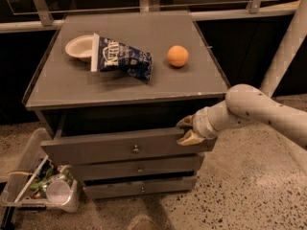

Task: Open top drawer

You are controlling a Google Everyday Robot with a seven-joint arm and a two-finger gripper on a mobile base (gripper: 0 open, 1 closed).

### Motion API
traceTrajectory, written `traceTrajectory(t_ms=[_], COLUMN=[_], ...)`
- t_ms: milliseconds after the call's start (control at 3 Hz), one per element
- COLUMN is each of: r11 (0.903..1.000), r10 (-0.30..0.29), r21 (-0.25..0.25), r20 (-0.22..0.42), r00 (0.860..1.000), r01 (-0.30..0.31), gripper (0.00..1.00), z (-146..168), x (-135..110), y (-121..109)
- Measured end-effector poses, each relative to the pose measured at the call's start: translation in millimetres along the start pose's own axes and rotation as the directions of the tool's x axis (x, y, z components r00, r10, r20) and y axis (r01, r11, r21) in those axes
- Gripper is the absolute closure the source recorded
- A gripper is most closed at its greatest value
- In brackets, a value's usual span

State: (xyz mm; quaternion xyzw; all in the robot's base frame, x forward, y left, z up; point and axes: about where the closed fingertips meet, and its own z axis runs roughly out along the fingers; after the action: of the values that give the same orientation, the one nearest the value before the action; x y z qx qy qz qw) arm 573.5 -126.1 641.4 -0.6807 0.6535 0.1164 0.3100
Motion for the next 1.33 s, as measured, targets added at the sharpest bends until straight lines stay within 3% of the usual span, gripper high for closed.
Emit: traceTrajectory(t_ms=[667, 1333], r11=[1.0, 0.9999], r10=[0.0, -0.005], r21=[0.0, -0.016], r20=[0.0, 0.078], r00=[1.0, 0.997], r01=[0.0, 0.007], gripper=[0.59, 0.12], z=[0.1, 2.5], x=[0.0, -6.0], y=[0.0, 19.2])
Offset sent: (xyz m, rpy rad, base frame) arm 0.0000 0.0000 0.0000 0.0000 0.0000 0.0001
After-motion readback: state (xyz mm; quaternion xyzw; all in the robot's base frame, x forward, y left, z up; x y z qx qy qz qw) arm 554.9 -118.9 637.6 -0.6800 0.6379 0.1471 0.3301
